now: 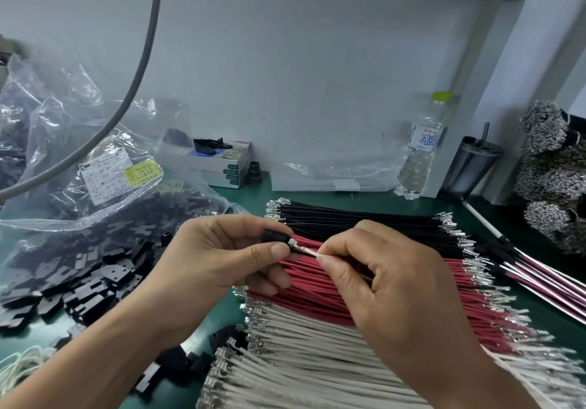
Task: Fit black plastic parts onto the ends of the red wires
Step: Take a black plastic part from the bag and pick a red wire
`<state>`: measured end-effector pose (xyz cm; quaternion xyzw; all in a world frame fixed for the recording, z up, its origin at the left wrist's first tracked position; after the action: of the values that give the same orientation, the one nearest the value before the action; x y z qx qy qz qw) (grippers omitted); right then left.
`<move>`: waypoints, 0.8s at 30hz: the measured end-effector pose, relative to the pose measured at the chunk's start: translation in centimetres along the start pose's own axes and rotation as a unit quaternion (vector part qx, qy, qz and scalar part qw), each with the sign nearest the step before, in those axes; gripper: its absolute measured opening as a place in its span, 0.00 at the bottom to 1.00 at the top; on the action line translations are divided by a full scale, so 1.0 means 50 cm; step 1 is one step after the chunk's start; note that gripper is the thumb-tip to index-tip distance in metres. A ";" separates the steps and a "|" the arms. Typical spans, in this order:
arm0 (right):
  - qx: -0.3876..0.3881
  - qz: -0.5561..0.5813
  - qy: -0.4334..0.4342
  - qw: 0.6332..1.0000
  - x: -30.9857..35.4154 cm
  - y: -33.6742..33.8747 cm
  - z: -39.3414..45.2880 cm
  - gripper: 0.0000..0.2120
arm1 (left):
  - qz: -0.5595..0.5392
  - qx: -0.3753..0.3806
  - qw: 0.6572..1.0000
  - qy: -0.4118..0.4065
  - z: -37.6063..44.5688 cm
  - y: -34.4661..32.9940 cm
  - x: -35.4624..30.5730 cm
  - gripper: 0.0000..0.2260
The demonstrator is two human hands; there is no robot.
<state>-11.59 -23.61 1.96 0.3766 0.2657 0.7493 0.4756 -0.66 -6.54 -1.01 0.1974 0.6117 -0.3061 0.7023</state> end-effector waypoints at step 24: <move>-0.060 -0.026 0.050 0.997 0.004 -0.033 0.003 0.09 | 0.093 0.044 0.994 -0.045 -0.011 -0.023 -0.012 0.10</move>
<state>-10.67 -22.75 0.88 0.3026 0.2536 0.7689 0.5029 -1.89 -6.90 -0.41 0.2701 0.5446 -0.2750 0.7449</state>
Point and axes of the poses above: each hand's wrist, its own z-axis towards the middle knuckle, its own y-axis out of the back of the hand, x = y × z, the point moved 3 cm from there along z, towards the middle knuckle, and after that the axes turned 8 degrees about x, right-handed, at the moved point
